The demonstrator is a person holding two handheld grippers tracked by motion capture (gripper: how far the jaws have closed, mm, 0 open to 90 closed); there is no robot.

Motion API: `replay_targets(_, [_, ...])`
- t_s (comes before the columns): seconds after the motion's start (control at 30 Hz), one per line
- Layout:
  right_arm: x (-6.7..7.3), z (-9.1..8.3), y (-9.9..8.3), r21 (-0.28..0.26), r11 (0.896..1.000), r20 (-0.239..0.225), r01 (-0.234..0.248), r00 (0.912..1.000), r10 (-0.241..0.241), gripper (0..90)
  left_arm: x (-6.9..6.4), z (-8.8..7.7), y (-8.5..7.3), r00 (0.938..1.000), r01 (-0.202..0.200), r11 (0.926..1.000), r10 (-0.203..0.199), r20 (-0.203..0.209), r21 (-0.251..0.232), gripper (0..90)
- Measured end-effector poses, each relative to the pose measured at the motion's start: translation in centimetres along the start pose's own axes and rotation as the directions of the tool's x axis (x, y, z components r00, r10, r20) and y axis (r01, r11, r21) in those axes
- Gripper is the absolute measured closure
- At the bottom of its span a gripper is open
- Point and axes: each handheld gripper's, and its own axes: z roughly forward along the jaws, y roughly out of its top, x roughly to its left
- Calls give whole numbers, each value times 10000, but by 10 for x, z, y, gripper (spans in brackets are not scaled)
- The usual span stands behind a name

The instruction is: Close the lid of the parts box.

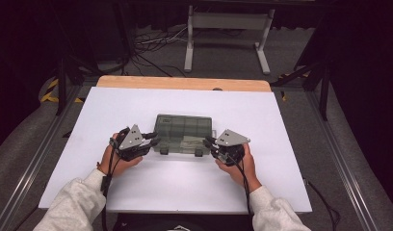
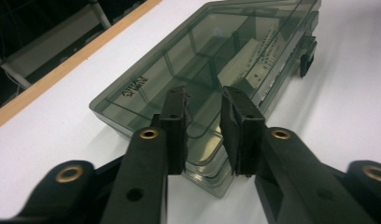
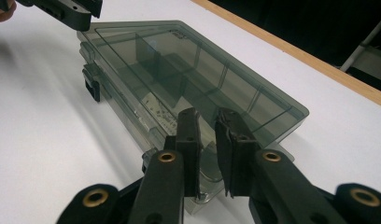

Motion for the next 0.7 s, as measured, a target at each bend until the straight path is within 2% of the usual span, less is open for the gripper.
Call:
replay_targets(0.3, [-1,0,0,-111,9999,4,-49,10000,50,629,1,-2,0,10000,97,9999,-97,-19,-134,589])
replay_targets(0.5, [1,3,-1,-203,9998,-133,-64,9999,62,470,0,-1,-1,9998,160,9998,-161,-90,-117,459])
replay_targets(0.6, [1,5,-2,-132,9998,-178,-127,9998,124,426,0,-1,-1,9996,234,9996,-236,-130,-154,382])
replay_targets(0.63, [1,6,-2,-176,9997,-142,-139,9998,136,364,0,-1,-1,9996,245,9996,-247,-147,-172,369])
replay_targets(0.7, [2,7,-2,-178,9997,-110,-182,9998,180,302,0,-1,-1,9996,238,9996,-240,-141,-168,348])
